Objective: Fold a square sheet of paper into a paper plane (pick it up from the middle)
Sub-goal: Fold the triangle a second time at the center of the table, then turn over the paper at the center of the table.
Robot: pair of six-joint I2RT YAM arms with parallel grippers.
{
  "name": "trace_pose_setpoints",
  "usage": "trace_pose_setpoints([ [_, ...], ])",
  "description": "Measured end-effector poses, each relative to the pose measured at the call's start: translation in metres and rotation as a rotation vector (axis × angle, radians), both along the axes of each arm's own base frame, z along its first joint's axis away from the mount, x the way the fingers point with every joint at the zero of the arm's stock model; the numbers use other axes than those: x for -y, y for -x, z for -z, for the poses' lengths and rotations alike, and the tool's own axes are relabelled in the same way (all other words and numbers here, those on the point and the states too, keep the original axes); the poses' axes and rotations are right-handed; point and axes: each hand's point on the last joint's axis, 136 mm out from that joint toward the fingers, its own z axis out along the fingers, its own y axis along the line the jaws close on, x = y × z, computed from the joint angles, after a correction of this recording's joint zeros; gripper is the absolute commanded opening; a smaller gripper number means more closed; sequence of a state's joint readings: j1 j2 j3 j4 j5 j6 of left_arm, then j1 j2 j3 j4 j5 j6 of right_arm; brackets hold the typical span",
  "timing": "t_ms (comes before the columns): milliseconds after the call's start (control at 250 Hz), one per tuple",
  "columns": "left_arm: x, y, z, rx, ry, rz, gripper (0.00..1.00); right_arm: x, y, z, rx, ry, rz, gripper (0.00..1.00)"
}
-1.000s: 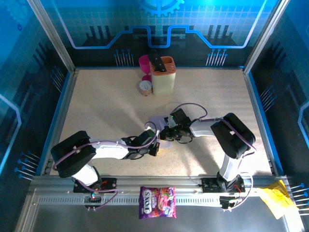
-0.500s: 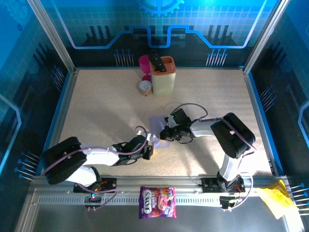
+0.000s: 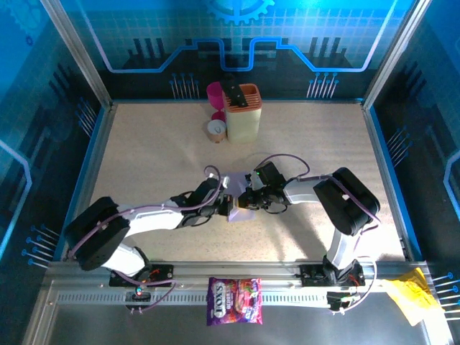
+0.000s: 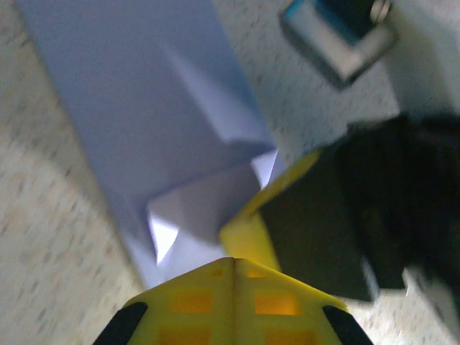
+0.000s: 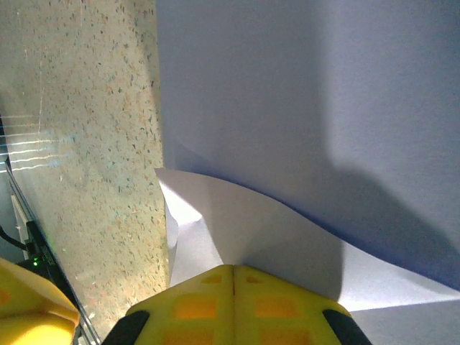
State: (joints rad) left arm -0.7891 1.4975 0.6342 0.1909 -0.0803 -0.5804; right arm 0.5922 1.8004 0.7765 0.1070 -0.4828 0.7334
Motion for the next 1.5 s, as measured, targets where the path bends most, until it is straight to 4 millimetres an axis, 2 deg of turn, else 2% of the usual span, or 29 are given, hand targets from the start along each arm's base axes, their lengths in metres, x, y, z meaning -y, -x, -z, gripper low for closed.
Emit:
trace_pose_setpoints([
  [152, 0.005, -0.016, 0.011, -0.011, -0.012, 0.003, 0.0, 0.0, 0.0, 0.0, -0.003, -0.004, 0.0, 0.0],
  [587, -0.005, -0.02, 0.044, -0.066, -0.059, -0.014, 0.0, -0.001, 0.0, -0.002, -0.015, -0.007, -0.005, 0.0],
  [787, -0.003, -0.021, 0.044, -0.055, -0.042, -0.009, 0.0, 0.009, 0.004, -0.011, 0.0, 0.039, -0.017, 0.3],
  [887, -0.003, -0.021, 0.045, -0.046, -0.034, -0.01, 0.0, 0.022, 0.003, -0.028, 0.039, 0.07, 0.0, 0.37],
  [987, -0.003, -0.02, 0.045, -0.036, -0.024, -0.01, 0.0, 0.041, 0.004, -0.04, 0.079, 0.09, 0.037, 0.39],
  [1075, -0.003, -0.02, 0.045, -0.031, -0.02, -0.01, 0.0, 0.06, 0.011, -0.034, 0.067, 0.126, 0.069, 0.39],
  [1202, -0.003, -0.02, 0.045, -0.026, -0.015, -0.01, 0.0, 0.078, 0.027, -0.013, 0.006, 0.185, 0.086, 0.39],
  [1502, -0.004, -0.02, 0.045, -0.019, -0.009, -0.01, 0.0, 0.075, 0.027, -0.008, -0.028, 0.209, 0.086, 0.38],
])
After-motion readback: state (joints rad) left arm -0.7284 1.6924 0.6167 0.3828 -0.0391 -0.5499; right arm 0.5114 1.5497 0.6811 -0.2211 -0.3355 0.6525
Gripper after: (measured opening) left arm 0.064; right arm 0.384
